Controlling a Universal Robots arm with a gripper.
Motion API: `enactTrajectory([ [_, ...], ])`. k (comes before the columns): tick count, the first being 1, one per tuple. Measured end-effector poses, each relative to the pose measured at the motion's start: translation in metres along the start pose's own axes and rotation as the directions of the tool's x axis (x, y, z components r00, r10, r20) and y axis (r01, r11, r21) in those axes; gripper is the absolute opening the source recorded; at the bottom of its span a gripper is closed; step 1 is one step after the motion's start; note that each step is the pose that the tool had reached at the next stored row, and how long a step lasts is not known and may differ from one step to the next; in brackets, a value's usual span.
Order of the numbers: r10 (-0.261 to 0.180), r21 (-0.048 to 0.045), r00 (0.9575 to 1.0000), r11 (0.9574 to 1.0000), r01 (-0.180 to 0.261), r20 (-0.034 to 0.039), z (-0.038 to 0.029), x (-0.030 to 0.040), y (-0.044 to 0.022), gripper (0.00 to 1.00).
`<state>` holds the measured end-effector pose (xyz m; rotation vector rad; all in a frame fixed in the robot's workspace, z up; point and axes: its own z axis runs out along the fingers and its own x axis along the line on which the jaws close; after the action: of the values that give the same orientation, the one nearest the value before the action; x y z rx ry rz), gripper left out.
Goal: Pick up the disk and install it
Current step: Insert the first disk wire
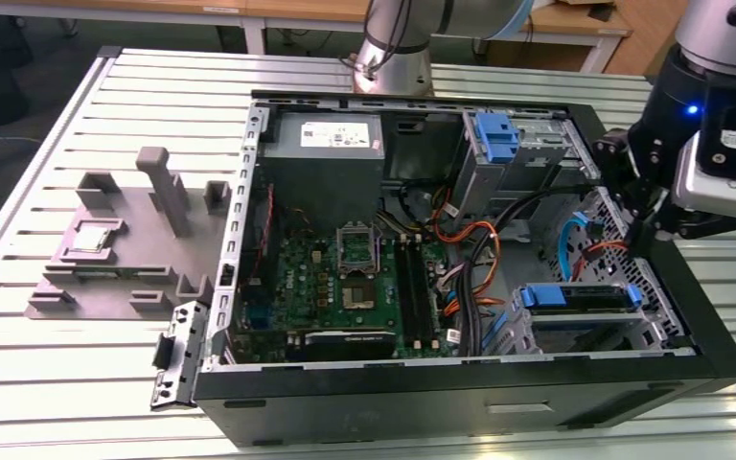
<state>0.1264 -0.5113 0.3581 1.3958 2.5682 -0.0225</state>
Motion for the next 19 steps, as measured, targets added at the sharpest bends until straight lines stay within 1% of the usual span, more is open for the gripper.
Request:
enactTrajectory([
  [3, 0.015, 0.004, 0.9999, 0.9999, -0.015, -0.0007, 0.0001, 0.0002, 0.0003, 0.16],
  [7, 0.047, 0.0123, 0.9989, 0.9988, -0.047, 0.0012, 0.0, 0.0007, 0.0005, 0.16],
  [11, 0.081, 0.026, 0.9967, 0.9964, -0.081, 0.0011, -0.0001, 0.0007, 0.0006, 0.16],
  [12, 0.086, 0.0283, 0.9963, 0.9959, -0.086, 0.0012, -0.0001, 0.0006, 0.0005, 0.16],
  [15, 0.089, 0.0287, 0.9961, 0.9956, -0.089, 0.0013, 0.0004, -0.0005, -0.0003, 0.16],
  [19, 0.092, 0.0295, 0.9957, 0.9953, -0.092, 0.0018, 0.0008, -0.0038, -0.0024, 0.16],
])
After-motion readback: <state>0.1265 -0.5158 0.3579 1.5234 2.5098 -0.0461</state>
